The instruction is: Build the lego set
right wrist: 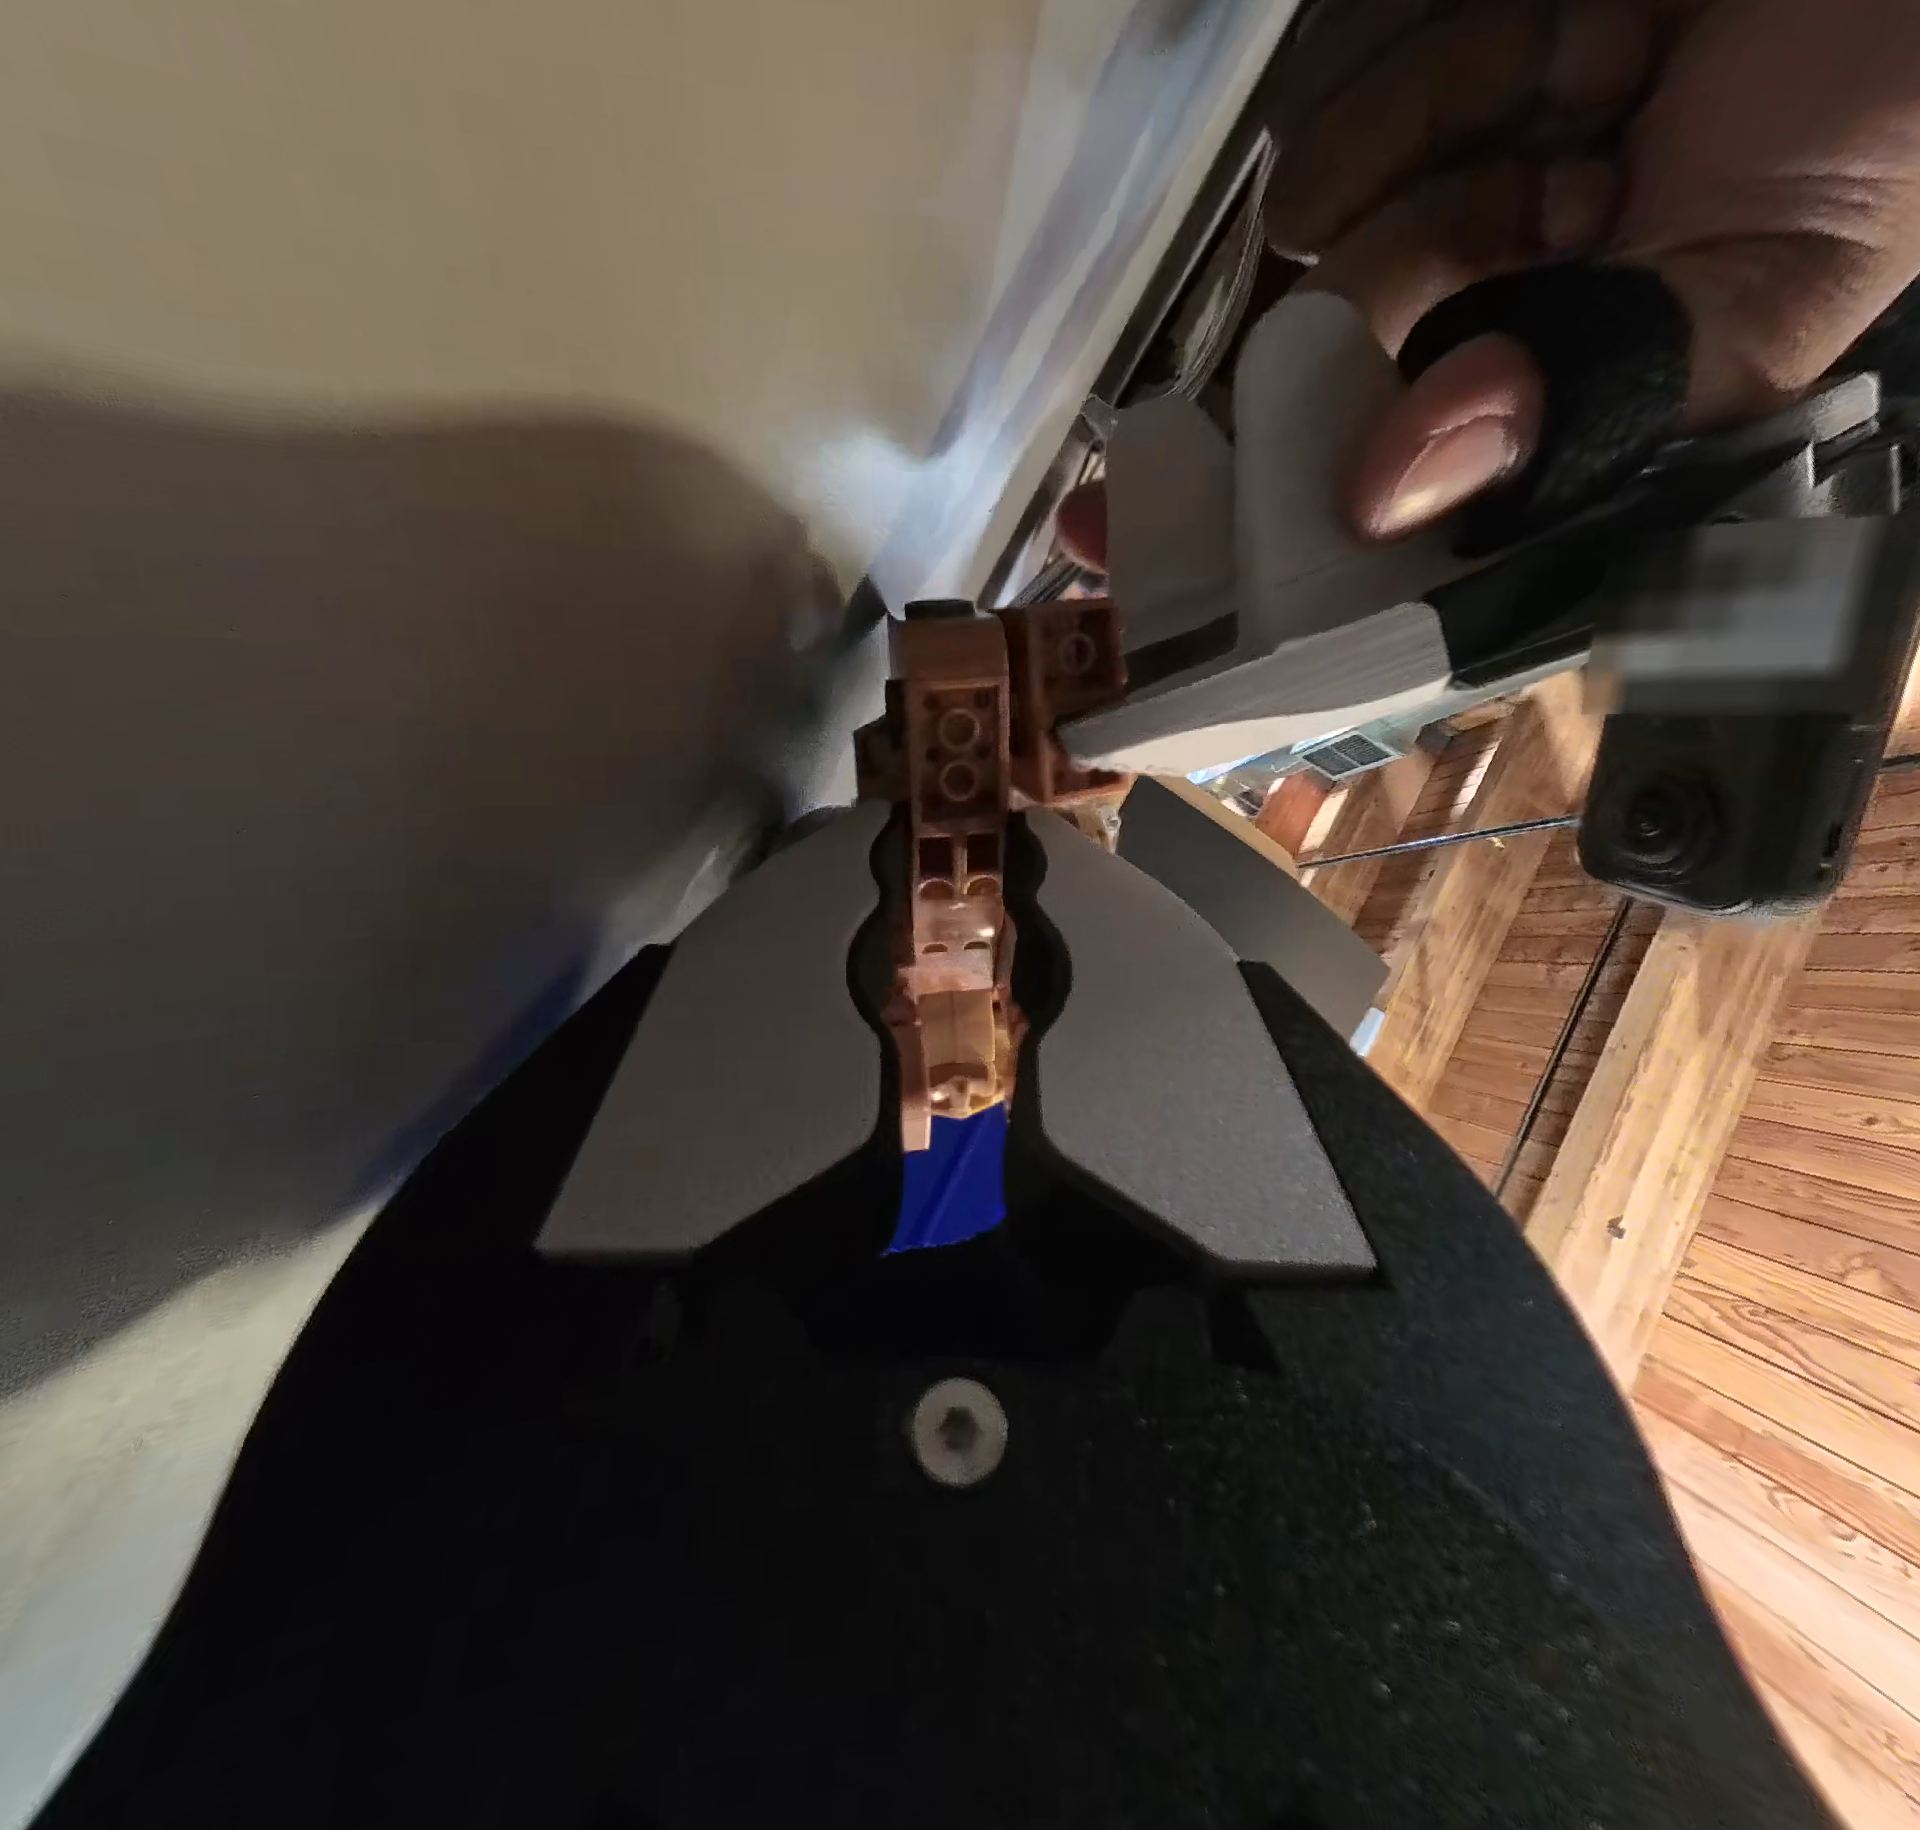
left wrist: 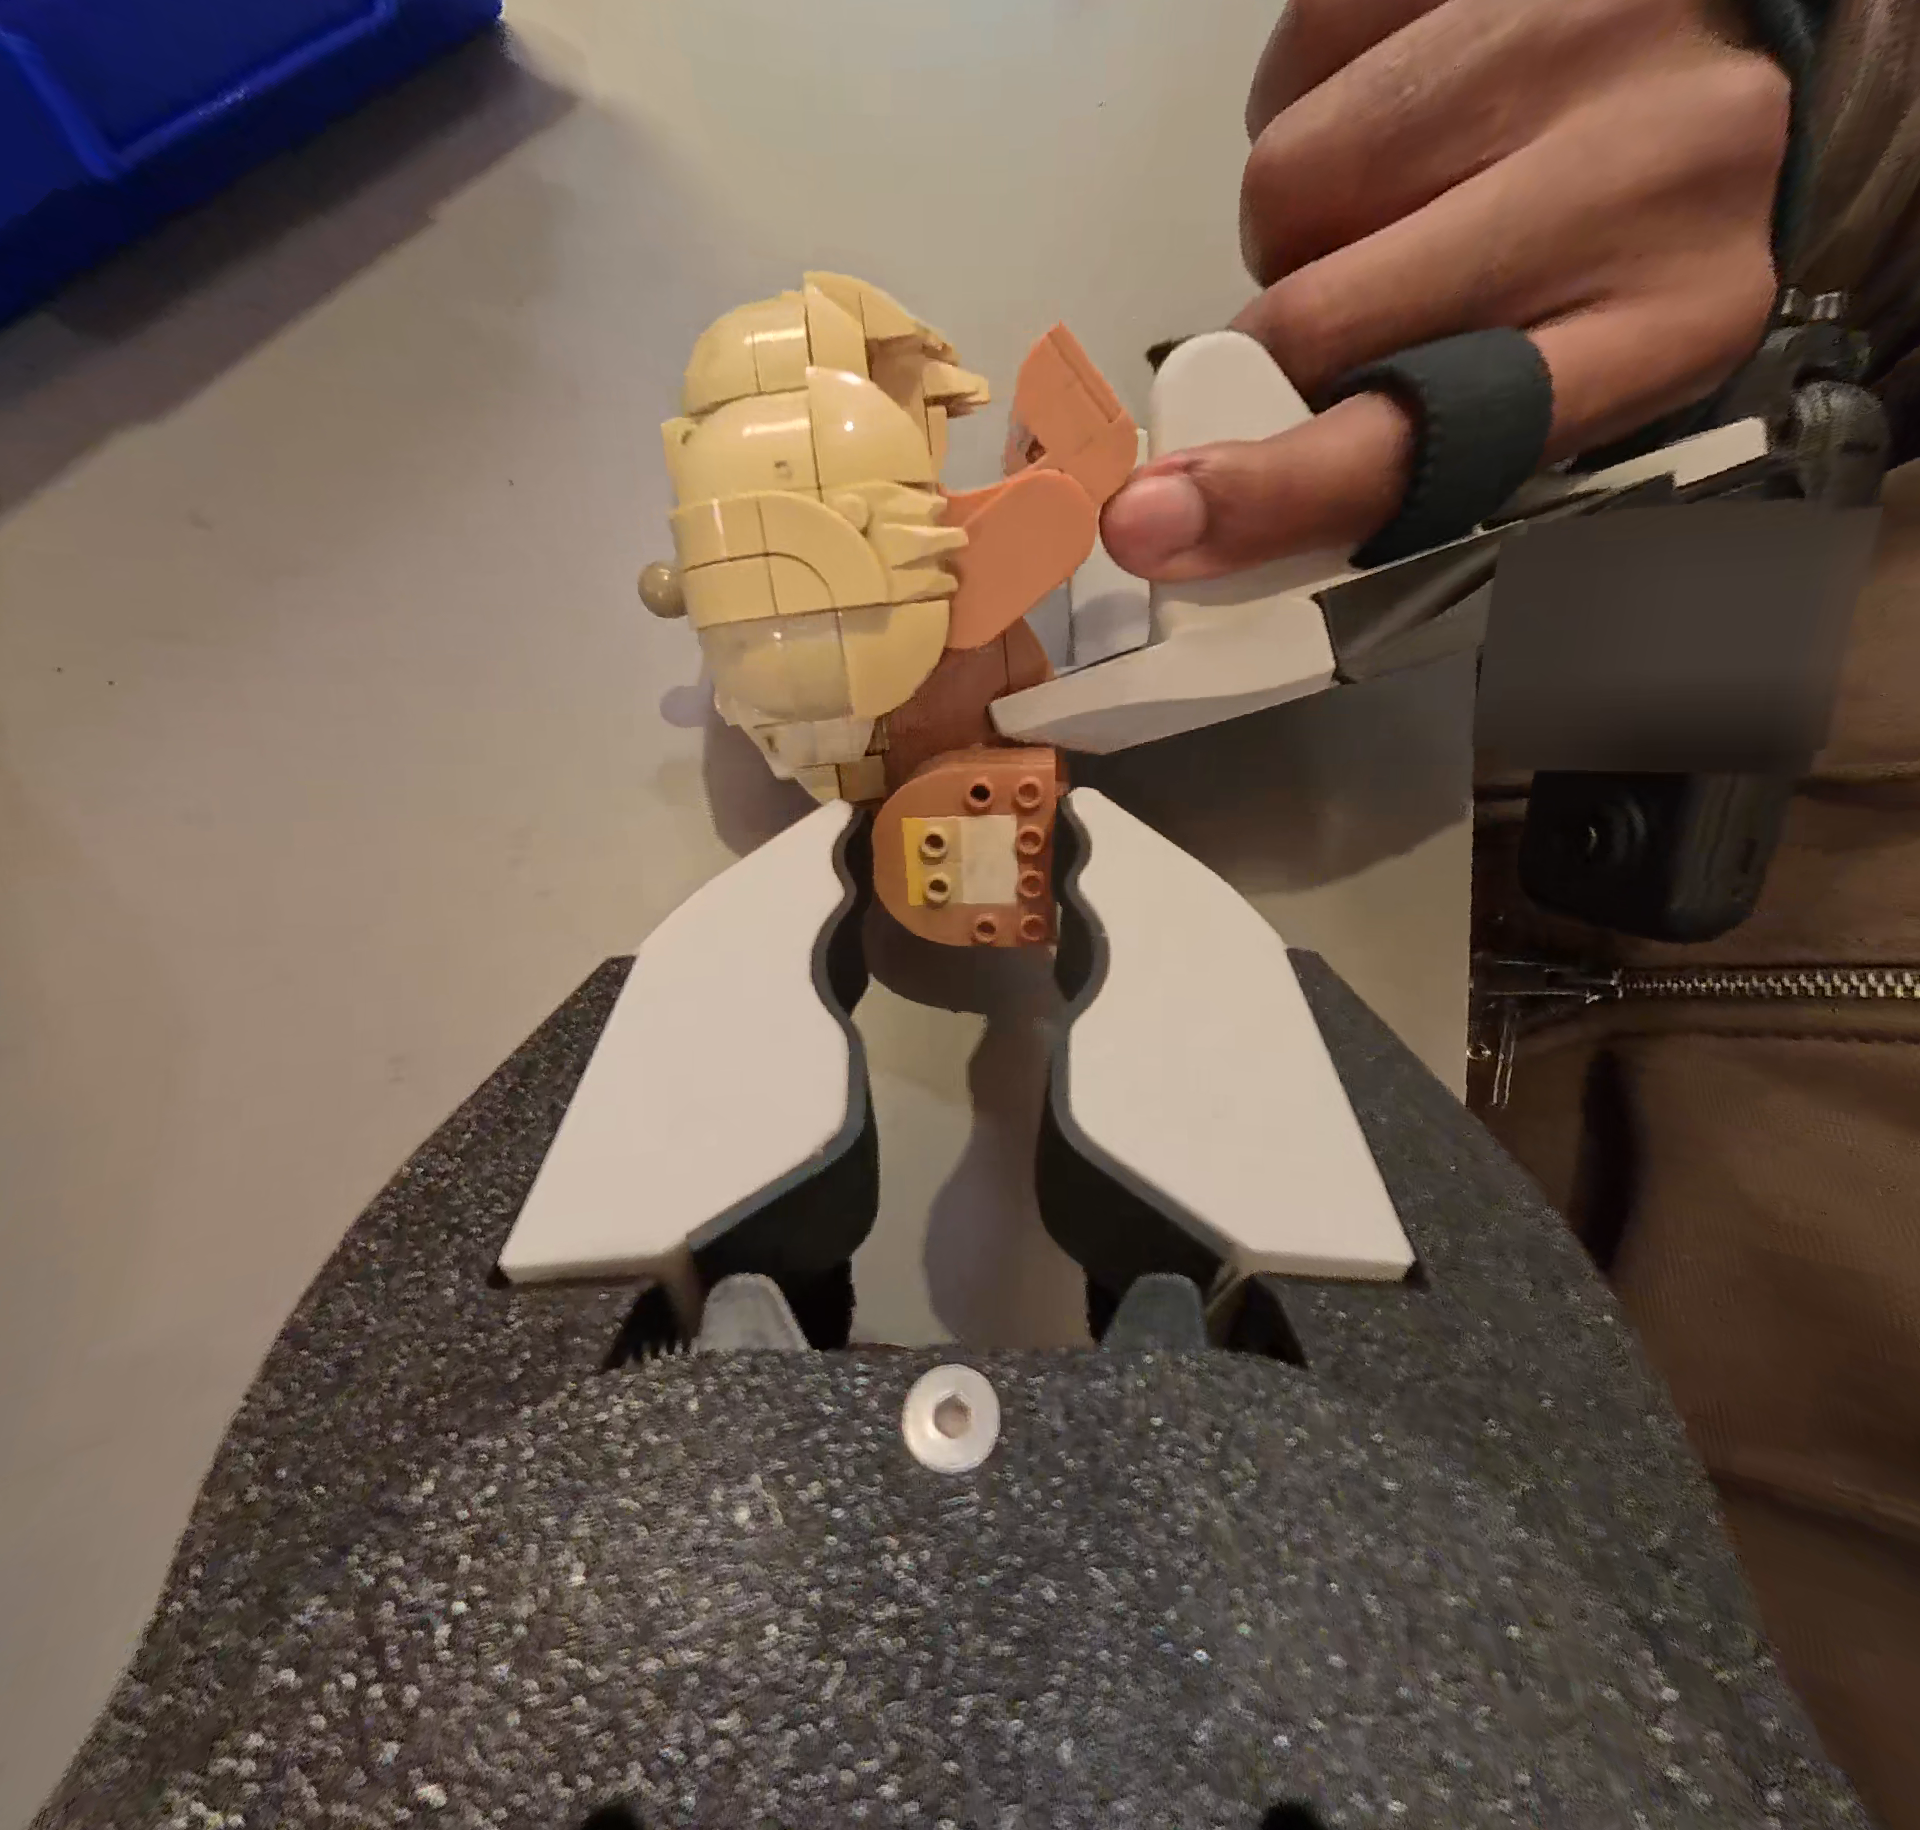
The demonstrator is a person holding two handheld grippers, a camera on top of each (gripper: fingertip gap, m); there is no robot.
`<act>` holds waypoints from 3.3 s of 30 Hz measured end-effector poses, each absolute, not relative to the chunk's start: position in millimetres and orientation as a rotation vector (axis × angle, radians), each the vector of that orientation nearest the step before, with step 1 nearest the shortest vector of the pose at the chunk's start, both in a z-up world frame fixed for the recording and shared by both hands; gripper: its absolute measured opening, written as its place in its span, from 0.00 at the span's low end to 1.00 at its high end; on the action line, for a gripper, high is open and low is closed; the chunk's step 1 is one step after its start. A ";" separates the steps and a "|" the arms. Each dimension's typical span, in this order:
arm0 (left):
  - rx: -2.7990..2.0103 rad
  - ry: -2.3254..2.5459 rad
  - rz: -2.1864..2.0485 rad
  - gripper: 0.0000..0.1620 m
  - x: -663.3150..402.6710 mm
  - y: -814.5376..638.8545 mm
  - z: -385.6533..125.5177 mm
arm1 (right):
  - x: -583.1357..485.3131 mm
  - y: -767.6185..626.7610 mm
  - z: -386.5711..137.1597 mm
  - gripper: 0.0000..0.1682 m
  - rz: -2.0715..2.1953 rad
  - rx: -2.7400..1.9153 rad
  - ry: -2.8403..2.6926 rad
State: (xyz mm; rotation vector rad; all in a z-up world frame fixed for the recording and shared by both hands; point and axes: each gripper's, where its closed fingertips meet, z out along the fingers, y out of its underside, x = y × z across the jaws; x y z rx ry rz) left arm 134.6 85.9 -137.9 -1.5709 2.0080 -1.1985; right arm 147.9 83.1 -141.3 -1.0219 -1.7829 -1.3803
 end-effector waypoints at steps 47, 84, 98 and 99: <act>-0.915 2.078 -0.710 0.21 188.8 105.9 -102.0 | 192.2 111.4 -102.8 0.27 -1.378 -1.158 -1.513; -1.116 1.663 -1.527 0.16 191.9 89.9 -59.0 | 197.3 101.9 -36.2 0.16 -1.585 -0.853 -1.059; -0.608 1.602 -0.410 0.15 189.2 150.3 -62.6 | 202.8 107.3 -34.2 0.16 -0.849 -1.225 -0.978; -0.573 1.598 -0.368 0.15 188.8 150.0 -62.3 | 202.9 108.4 -34.1 0.16 -0.862 -1.229 -1.000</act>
